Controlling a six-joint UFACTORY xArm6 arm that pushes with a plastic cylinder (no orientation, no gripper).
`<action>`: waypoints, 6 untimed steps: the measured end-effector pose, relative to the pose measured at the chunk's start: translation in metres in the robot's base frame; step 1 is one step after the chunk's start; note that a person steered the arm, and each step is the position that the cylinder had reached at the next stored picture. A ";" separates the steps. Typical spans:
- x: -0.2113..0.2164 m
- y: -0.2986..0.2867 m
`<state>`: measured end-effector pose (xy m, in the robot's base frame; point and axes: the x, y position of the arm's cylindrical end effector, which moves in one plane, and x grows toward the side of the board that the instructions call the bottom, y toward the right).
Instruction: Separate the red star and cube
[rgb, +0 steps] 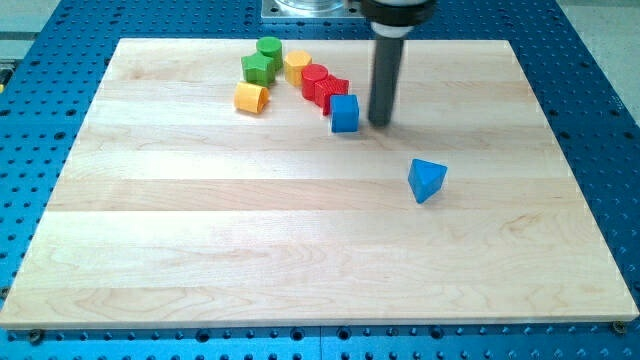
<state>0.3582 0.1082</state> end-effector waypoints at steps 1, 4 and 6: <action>-0.026 0.017; -0.020 -0.041; 0.031 -0.121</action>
